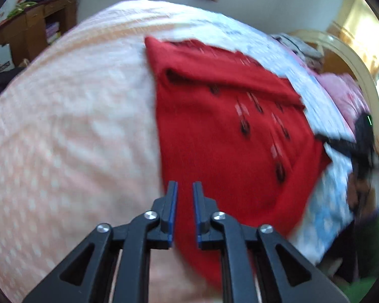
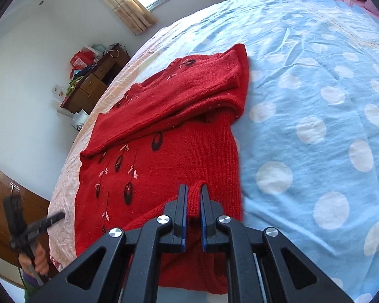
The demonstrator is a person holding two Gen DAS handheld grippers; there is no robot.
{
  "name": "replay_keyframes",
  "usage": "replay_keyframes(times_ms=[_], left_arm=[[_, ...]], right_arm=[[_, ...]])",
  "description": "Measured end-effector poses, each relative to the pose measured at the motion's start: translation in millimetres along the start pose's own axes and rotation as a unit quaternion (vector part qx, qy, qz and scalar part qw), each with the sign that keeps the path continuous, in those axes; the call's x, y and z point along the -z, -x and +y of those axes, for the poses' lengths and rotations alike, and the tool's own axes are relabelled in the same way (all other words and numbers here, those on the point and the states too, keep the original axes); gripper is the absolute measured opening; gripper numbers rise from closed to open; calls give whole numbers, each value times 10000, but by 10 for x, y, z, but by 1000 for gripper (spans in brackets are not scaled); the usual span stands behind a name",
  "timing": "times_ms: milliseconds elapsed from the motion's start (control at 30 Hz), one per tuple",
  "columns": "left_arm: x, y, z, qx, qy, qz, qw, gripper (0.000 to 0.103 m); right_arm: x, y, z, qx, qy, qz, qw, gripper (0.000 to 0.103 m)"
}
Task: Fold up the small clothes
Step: 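Grasp the cardigan hem with the left tool while the right tool grasps the hem too, then lift the hem with both tools and fold it toward the collar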
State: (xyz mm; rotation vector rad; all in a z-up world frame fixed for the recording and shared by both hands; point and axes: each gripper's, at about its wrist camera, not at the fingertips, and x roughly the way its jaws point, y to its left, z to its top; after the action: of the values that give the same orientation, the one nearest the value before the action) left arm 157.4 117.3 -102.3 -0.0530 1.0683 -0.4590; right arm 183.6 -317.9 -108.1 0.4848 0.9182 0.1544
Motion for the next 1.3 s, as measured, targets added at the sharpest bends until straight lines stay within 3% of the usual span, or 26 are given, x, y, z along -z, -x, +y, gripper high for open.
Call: replay_keyframes(times_ms=[133,200,367,433,467,500,633,733,867,933,1067,1167,1233,1300], left_arm=[[485,38,-70,485,191,579,9970,45],[642,10,-115,663,310,750,9945,54],[728,-178,-124,963,764,1088,9864,55],[731,-193,-128,974,854,1125,9852,49],[735,-172,-143,969,819,1076,9861,39],[745,-146,-152,995,786,1058,9863,3],[675,-114,-155,1108,836,1069,9845,6],[514,-12,-142,1315,831,840,9843,6],[94,99,-32,1554,1041,454,9813,6],[-157,94,87,1685,1293,286,9768,6],[-664,-85,462,1371,1876,33,9726,6],[-882,-316,709,1040,2178,192,9702,6],[-928,-407,720,985,2083,279,9727,6],[-920,-394,668,981,1769,198,9791,10]], right_arm=[[-3,-20,33,-18,130,-23,9999,8],[12,-41,51,-61,150,-2,9999,8],[65,-94,47,-80,34,35,10000,8],[99,-66,29,-88,-22,26,10000,8],[116,-48,22,-86,-27,19,10000,8],[134,-29,18,-77,-22,18,10000,8],[157,24,30,-139,40,95,9999,8],[62,43,55,-357,-8,133,9993,8],[-210,20,15,-701,-310,55,9970,8],[-359,-38,15,-671,-367,-22,9971,8],[-571,-253,-141,-432,-817,-129,9956,8],[-604,-407,-286,-276,-1182,-141,9925,10],[-559,-445,-380,-521,-1504,-96,9872,18],[-520,-393,-415,-680,-1522,-209,9858,32]])
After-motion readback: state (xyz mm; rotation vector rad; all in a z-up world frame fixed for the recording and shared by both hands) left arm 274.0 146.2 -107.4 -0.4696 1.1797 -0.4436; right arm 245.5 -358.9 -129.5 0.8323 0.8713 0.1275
